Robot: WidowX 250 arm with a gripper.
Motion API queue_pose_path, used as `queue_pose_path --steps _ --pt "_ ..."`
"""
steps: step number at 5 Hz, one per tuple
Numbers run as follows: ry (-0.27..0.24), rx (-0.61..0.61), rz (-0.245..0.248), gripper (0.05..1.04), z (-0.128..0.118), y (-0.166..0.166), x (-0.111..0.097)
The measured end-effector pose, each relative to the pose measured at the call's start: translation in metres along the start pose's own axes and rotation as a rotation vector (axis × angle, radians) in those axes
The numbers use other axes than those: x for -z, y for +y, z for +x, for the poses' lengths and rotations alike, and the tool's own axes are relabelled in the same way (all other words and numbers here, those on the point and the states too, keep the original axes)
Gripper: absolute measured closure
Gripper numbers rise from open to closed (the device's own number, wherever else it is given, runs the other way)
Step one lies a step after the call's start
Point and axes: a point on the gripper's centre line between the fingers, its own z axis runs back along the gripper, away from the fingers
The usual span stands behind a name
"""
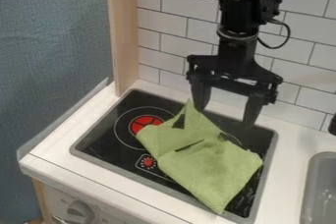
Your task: Fold the cloth from left to right
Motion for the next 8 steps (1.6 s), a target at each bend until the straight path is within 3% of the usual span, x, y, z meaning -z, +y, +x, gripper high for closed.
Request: queue_pose_path --steps 1,2,3,4,6,8 --pt "0.031 -0.001 0.008 0.084 -0.005 0.002 0.008" --pt "0.048 -0.055 0.029 0.084 -0.007 0.023 0.015" --pt "0.1 -0.141 0.031 0.084 -0.007 0.055 0.029" --pt "0.111 -0.188 0.042 0.084 0.0 0.081 0.036" --pt "0.101 -0.154 0.059 0.084 0.024 0.099 0.059" --pt "0.127 -0.122 0.035 0.084 0.046 0.11 0.088"
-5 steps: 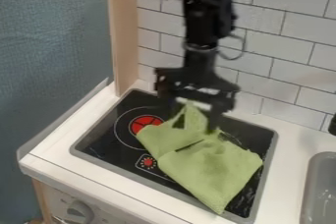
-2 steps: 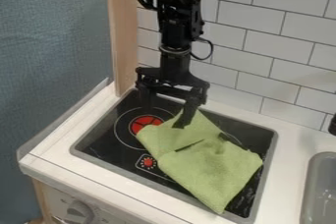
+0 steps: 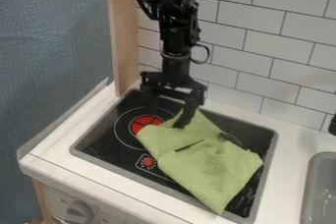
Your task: Fold the cloth from left to right
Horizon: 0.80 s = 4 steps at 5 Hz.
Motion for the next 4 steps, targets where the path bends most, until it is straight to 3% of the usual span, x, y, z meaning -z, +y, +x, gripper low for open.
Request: queue_pose_path --steps 2,4 --pt "0.014 0.004 -0.025 0.084 0.007 0.006 0.019" --pt "0.026 0.012 -0.004 0.144 0.015 0.008 0.025"
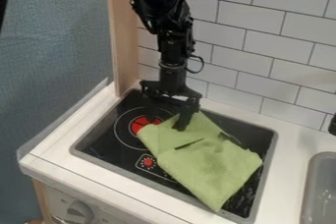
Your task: Fold the cloth from left to right
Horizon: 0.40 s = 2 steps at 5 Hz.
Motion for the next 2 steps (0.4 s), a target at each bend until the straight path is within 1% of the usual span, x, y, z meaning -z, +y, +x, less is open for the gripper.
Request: queue_pose_path --steps 1,2 --pt "-0.014 -0.015 0.012 0.39 0.0022 0.0002 0.0" --pt "-0.011 -0.026 0.016 0.657 -0.0001 0.0013 0.0024"
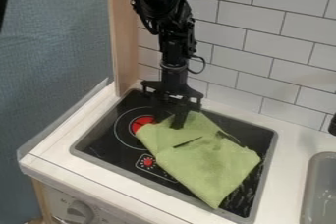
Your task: Fold the cloth from left to right
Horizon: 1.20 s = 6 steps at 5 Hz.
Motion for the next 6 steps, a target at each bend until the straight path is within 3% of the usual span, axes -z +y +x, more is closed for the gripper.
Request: queue_pose_path --steps 1,2,4,6 --pt "0.001 -0.022 0.008 0.877 -0.006 0.004 0.0" --pt "0.005 -0.042 0.014 1.014 -0.012 0.007 -0.002" --pt "-0.001 -0.143 0.022 1.036 -0.024 0.035 -0.023" --pt "-0.025 -0.162 0.004 1.036 -0.032 0.035 -0.054"
